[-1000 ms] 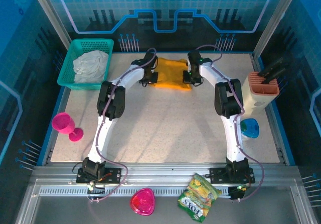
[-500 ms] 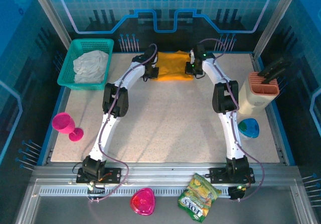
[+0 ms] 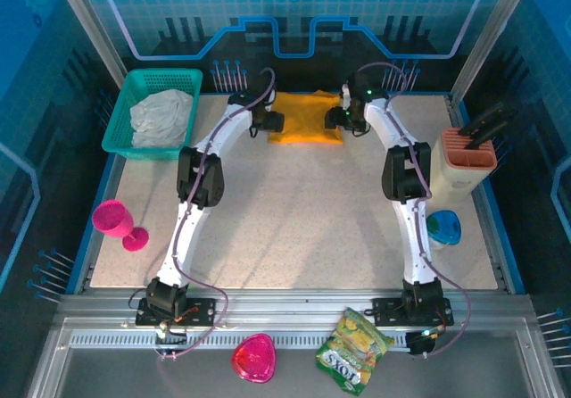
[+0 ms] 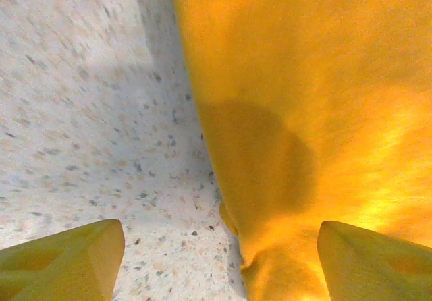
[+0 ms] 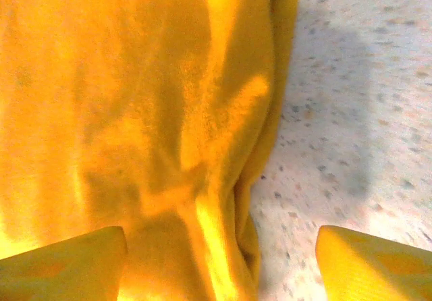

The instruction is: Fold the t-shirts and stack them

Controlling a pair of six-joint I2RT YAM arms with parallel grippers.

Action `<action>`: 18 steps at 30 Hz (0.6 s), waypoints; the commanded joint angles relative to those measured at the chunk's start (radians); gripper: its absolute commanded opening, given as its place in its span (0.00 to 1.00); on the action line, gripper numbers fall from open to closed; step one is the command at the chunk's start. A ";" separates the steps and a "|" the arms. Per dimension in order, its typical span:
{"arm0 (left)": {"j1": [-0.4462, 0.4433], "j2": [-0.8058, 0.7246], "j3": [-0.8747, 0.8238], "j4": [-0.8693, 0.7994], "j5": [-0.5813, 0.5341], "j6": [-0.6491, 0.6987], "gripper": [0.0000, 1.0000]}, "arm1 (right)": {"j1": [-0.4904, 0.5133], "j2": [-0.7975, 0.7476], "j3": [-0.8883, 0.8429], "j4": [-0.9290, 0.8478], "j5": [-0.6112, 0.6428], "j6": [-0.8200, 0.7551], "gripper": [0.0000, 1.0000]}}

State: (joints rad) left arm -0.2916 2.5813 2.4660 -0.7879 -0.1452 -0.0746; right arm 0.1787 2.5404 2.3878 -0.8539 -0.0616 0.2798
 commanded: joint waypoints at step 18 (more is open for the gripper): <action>-0.007 -1.003 -1.066 0.687 0.012 0.024 0.99 | -0.017 -0.953 -0.975 0.376 0.170 -0.108 0.84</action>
State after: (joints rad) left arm -0.2993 1.6638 1.5417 -0.2802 -0.1261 -0.0498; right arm 0.1749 1.6646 1.5288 -0.5949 0.0647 0.2077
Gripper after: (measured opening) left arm 0.991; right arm 0.839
